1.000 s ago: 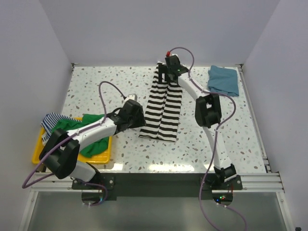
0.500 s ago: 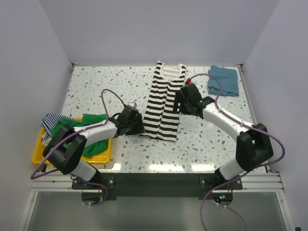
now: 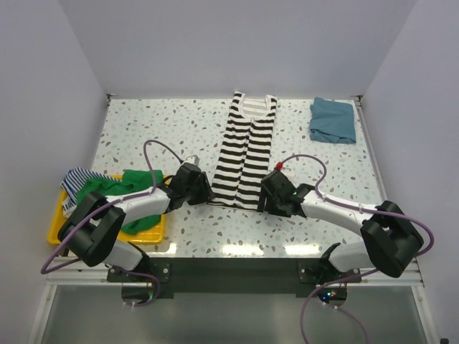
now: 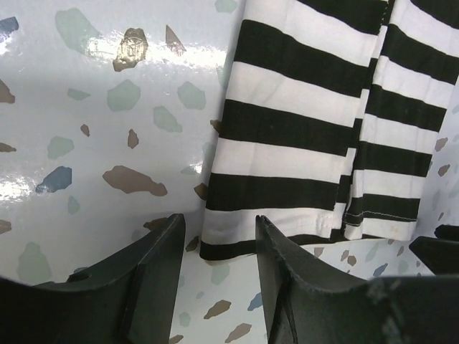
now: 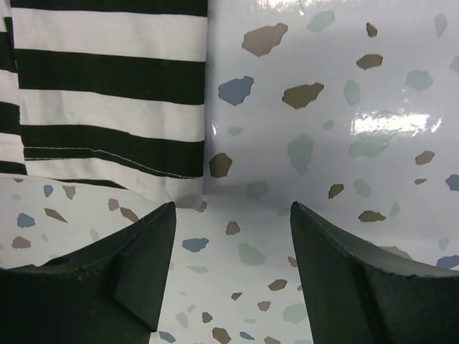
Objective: Fold and stack the tank tops
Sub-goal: Fold the tank top
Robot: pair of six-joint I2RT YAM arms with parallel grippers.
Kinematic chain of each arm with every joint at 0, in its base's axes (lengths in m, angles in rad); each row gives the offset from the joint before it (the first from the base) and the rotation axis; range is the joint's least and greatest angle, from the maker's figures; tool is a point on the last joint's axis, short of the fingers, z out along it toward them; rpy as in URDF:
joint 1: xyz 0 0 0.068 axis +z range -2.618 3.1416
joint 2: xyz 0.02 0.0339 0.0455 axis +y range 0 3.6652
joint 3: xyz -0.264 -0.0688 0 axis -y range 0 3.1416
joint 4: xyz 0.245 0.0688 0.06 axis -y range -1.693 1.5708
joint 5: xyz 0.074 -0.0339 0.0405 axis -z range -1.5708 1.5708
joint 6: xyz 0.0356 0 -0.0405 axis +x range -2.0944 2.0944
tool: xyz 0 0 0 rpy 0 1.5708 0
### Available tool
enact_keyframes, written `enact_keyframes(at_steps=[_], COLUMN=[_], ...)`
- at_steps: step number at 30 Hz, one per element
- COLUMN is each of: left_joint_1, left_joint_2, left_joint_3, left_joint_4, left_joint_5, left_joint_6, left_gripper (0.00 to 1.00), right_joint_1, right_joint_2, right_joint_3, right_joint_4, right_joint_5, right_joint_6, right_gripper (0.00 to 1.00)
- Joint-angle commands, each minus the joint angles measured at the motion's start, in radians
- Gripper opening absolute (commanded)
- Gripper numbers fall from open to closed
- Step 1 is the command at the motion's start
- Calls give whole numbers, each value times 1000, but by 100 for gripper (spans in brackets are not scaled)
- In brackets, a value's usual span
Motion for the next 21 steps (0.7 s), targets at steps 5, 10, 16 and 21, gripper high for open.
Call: enact_keyframes(at_steps=[5,10,16,21], left_joint_1=[-20,-40,-47,-47], left_joint_2=[7,13,15,15], left_joint_3=[-78,-86,-91,-90], left_joint_4=[-38,-43,-67,-74], left_joint_5=[-6,-29,-65,-82], left_joint_6=[-42,-57,-77,-80], left_gripper=[47,45,40,32], right_joint_1=[40,40,38,38], right_joint_2=[-15,-47,-105,-84], right_joint_3=[-63,-112,-140,-125], right_joint_4=[145,180,200,202], right_joint_5=[52,101,115,107], right_joint_6=[182,239,267,262], right_gripper=[68,67,66,63])
